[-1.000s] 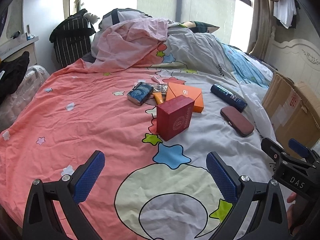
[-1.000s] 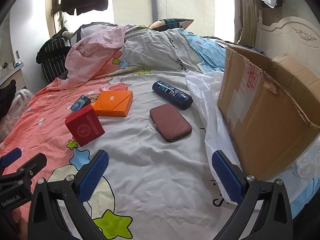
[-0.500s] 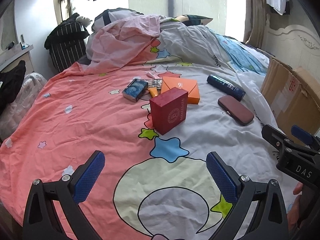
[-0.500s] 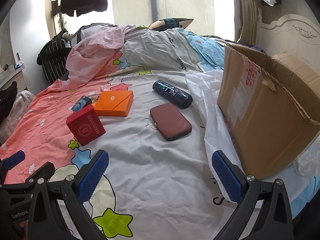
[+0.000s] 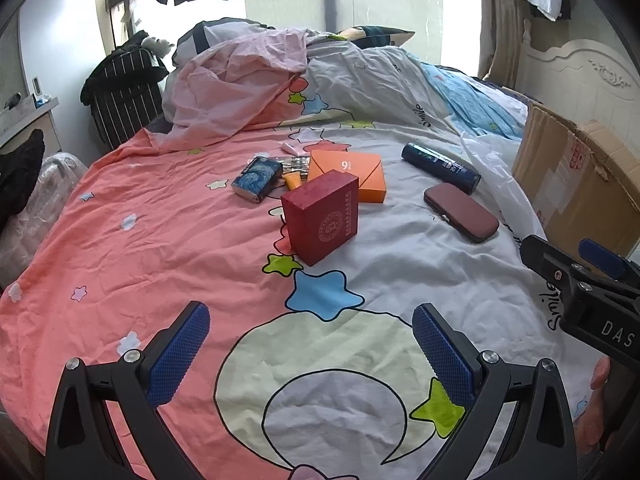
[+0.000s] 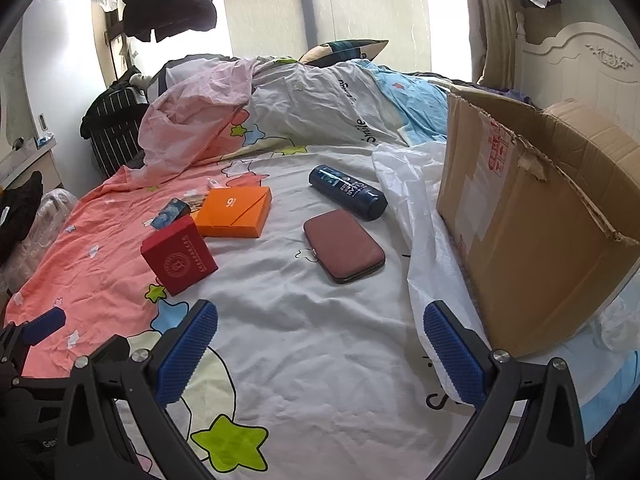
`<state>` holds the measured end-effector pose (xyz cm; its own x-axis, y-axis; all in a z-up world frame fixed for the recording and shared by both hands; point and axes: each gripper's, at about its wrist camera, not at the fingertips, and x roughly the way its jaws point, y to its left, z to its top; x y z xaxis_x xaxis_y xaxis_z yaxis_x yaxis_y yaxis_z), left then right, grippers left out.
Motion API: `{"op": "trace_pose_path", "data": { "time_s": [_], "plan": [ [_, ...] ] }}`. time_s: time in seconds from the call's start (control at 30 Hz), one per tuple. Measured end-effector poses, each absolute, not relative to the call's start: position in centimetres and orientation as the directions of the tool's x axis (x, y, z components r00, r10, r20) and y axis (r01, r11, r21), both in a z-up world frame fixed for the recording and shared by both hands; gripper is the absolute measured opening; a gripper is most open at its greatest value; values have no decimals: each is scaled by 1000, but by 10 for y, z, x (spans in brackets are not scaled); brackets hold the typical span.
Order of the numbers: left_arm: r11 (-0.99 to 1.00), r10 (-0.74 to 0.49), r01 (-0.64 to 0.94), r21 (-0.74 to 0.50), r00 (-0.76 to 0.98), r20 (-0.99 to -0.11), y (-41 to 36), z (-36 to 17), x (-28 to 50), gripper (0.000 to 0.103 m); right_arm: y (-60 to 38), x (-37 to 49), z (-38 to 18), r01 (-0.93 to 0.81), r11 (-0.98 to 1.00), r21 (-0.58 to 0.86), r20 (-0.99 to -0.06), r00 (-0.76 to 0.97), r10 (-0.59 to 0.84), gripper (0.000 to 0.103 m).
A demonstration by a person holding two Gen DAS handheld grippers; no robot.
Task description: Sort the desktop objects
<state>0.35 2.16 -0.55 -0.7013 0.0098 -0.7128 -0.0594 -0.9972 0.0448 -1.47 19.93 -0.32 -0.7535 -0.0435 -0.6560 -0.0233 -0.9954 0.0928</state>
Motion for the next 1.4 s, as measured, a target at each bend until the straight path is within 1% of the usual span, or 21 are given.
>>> {"op": "trace_pose_path", "data": {
  "time_s": [0.43, 0.5, 0.63, 0.77, 0.97, 1.13, 1.23, 1.33, 1.4],
  "plan": [
    [-1000, 10, -28, 12, -686, -727, 10, -9, 1, 103, 196, -13, -9, -6, -999, 47, -670, -742, -27, 103],
    [-1000, 10, -28, 12, -686, -727, 10, -10, 2, 103, 194, -13, -10, 0, -999, 39, -672, -740, -26, 103],
    [-999, 8, -33, 20, -679, -734, 12, -12, 2, 103, 191, -14, -12, 45, -996, 75, -688, -721, -84, 103],
    [-998, -6, -37, 42, -674, -739, 14, -15, 1, 103, 182, -13, -12, 57, -998, 39, -686, -724, -68, 103],
    [-999, -14, -23, 40, -672, -741, 11, -16, -1, 103, 173, -12, -11, 79, -997, 15, -689, -721, -68, 103],
    [-997, -34, -25, 67, -661, -749, 11, -21, -6, 103, 177, -20, -15, 96, -992, 78, -717, -686, -123, 103],
    [-992, -91, -7, 129, -673, -734, 15, -22, -8, 103, 180, -24, -17, 104, -988, 117, -731, -664, -156, 103],
    [-984, -130, -6, 180, -669, -732, 20, -25, -12, 103, 187, -31, -22, 115, -968, 223, -732, -636, -245, 103],
    [-983, -128, -11, 181, -665, -736, 21, -27, -17, 103, 192, -37, -27, 119, -952, 282, -738, -608, -294, 103]
  ]
}}
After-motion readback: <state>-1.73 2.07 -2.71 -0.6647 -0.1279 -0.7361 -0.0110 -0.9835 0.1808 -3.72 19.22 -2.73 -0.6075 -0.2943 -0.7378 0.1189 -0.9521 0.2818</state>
